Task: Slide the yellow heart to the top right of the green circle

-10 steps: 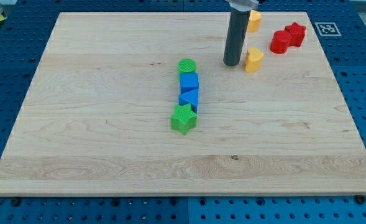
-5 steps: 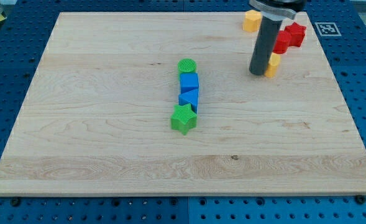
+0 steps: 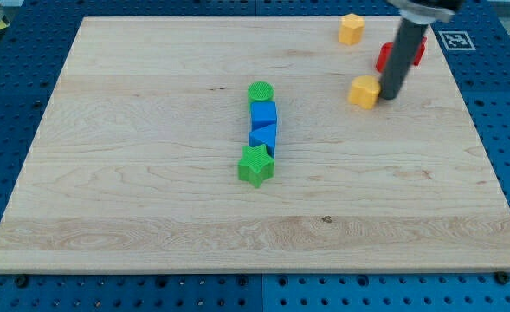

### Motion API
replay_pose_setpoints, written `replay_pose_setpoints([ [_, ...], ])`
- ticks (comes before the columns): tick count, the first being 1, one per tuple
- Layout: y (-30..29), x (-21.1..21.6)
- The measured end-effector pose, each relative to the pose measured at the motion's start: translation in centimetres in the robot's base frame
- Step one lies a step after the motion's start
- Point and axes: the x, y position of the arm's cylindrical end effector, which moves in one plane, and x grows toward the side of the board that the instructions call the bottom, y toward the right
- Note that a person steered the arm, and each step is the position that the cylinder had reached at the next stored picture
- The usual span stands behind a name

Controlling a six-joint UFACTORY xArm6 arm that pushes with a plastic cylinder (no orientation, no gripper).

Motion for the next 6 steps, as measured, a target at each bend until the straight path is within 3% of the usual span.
replay_pose_setpoints([
  [3,0.6,2.5],
  [5,-8.1,-2.8],
  [6,-8.3,-3.3],
])
